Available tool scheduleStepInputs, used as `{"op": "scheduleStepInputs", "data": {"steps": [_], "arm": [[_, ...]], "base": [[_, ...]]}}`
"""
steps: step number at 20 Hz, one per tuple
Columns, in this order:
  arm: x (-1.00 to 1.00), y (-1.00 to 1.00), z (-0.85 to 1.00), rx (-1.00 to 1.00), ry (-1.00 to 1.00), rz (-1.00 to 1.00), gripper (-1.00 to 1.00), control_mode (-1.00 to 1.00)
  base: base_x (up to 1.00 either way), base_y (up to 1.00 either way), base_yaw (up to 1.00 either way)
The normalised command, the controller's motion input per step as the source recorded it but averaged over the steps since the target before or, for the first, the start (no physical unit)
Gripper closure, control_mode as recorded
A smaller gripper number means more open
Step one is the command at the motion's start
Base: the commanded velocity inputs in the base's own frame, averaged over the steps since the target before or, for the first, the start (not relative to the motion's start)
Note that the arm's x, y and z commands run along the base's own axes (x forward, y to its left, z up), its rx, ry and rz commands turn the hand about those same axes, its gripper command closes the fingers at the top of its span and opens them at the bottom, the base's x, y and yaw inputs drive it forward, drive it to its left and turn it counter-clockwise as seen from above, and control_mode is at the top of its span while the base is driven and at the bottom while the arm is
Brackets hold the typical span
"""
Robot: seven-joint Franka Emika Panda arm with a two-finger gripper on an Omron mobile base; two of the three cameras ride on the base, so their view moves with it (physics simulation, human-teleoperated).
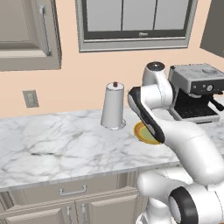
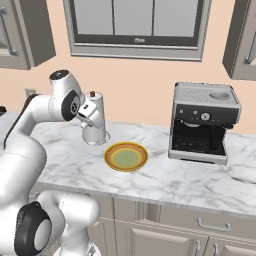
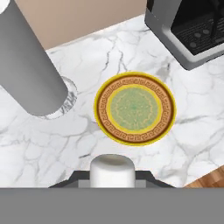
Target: Pick up the marshmallow and place it in the cup of hot chocolate on the dining counter.
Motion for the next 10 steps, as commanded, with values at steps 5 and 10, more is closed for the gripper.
{"op": "scheduleStepInputs", "data": {"steps": [5, 10], "arm": [[-0.38, -0.01, 0.35, 0.00, 0.01, 0.01, 1.00, -1.00], [-0.12, 0.00, 0.10, 0.00, 0.09, 0.15, 1.00, -1.00]], "base": [[0.00, 0.00, 0.00], [0.00, 0.00, 0.00]]}}
